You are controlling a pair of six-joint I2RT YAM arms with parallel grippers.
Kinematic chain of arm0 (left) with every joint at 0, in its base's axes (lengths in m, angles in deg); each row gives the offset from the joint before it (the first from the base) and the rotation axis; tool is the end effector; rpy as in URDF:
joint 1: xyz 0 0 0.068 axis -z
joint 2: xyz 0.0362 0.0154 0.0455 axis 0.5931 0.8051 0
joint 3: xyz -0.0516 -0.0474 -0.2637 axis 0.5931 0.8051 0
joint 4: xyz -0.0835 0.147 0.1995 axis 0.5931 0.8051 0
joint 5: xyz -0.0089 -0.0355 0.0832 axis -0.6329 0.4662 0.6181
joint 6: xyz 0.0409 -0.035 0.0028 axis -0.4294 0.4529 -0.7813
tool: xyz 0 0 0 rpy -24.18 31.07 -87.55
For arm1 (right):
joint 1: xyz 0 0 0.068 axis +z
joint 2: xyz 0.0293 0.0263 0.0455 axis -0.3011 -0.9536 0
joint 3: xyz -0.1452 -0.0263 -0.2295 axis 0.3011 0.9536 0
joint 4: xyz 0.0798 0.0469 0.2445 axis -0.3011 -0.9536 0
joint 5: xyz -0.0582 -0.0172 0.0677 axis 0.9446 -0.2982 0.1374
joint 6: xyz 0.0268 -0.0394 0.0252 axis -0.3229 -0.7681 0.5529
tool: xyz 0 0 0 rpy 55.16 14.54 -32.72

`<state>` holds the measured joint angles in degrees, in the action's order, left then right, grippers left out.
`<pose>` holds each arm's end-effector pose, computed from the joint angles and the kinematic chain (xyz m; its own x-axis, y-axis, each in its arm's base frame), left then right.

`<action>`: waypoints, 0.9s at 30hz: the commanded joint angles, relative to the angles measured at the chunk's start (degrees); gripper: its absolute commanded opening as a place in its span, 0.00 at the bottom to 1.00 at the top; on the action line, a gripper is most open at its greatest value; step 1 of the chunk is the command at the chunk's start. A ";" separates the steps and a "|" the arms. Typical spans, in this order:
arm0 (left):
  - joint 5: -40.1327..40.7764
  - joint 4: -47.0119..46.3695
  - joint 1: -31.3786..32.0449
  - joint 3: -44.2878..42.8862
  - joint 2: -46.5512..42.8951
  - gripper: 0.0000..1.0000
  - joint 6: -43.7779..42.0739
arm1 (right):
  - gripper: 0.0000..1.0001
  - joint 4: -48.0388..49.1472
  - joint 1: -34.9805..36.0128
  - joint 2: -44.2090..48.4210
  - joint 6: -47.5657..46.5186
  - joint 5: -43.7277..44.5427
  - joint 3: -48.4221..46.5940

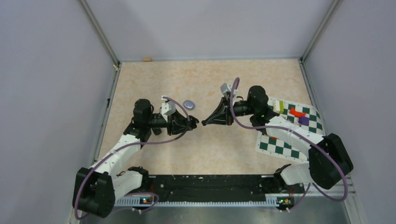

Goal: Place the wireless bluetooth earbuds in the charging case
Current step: Place the earbud in the charging case.

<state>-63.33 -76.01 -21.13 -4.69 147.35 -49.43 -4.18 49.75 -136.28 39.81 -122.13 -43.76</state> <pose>0.1999 -0.0890 0.2558 -0.1229 0.0790 -0.9893 0.9894 0.0879 -0.1159 0.2244 0.1798 0.2988 -0.2016 -0.0208 -0.9792 -0.9688 -0.1430 0.2025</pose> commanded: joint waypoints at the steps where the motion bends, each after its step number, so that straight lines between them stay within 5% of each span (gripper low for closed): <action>1: -2.17 -6.34 -0.17 0.54 0.01 0.00 4.04 | 0.00 -4.61 2.87 -1.22 -6.91 1.59 -3.67; 27: -1.98 -3.90 2.04 -0.22 3.14 0.00 1.74 | 0.00 -10.59 6.18 -5.13 -12.32 7.40 -5.82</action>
<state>-64.36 -78.89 -19.38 -4.36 150.50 -46.79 -14.87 54.80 -141.09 29.75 -114.52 -46.14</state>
